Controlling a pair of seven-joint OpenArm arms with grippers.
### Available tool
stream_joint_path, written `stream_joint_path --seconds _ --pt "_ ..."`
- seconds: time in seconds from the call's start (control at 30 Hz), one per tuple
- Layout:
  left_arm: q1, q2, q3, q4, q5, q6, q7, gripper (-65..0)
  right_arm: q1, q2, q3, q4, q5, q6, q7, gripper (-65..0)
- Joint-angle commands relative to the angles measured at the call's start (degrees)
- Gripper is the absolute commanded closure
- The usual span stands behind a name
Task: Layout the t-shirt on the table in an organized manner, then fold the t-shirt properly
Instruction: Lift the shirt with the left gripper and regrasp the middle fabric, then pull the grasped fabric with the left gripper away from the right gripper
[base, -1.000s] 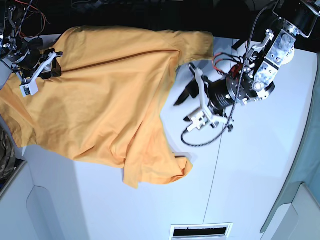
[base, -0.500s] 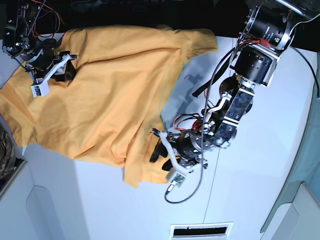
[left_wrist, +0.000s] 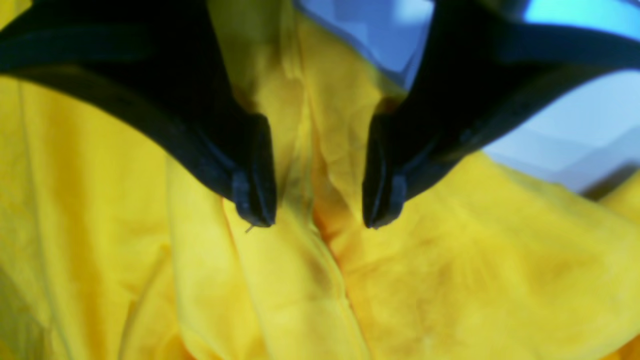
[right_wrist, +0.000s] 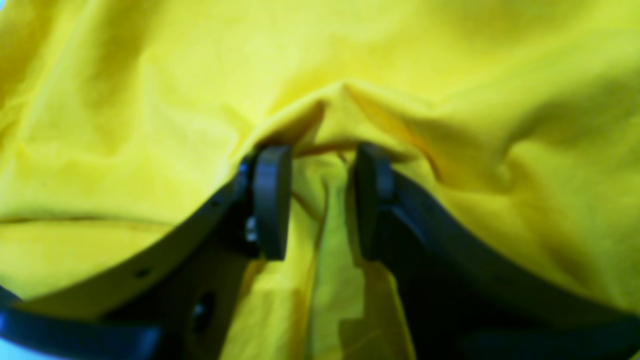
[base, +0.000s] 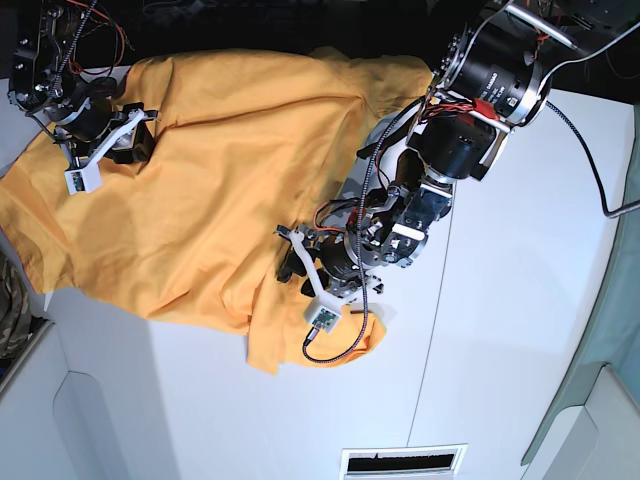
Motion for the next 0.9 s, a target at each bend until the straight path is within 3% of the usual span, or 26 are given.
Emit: stream_joint_path --seconds 0.0,0.1,0.17,0.27,0.4,0.5,0.67,0.87 --pt "-1.6 0.3 -0.2 0.9 -0.8 0.0 -1.3 -28.7 0.2 0.5 0.2 0.7 -0.1 0.2 0.0 -22.3" --pt "-1.7 0.3 -0.2 1.4 -0.7 -0.7 -1.3 -9.1 0.3 0.4 0.2 0.7 -0.1 0.2 0.0 -22.3" --pt "-1.7 -0.1 -0.2 2.6 -0.7 -2.0 -1.2 -1.0 0.3 0.4 0.2 0.7 -0.1 0.2 0.0 -22.3" --pt "-1.6 -2.0 -0.2 7.2 -1.5 -5.5 0.8 -0.4 0.3 0.5 0.2 0.7 -0.2 0.2 0.1 -22.3" --pt "-0.2 -6.4 -0.2 17.2 -8.6 -10.0 7.1 0.0 0.2 0.5 0.2 0.7 -1.7 0.1 1.2 -22.3" --pt "2.1 -10.2 -0.2 24.4 -11.1 -10.2 10.5 0.0 0.3 0.5 0.2 0.7 -1.8 0.1 1.3 -22.3" --pt "7.0 -18.0 -1.9 33.2 -12.1 -10.1 10.8 0.0 0.3 0.5 0.2 0.7 -1.9 0.1 1.5 -22.3" --pt "17.4 -26.1 -13.0 41.2 -17.1 -10.2 11.9 0.0 0.3 0.5 0.2 0.7 -1.9 0.1 1.7 -22.3"
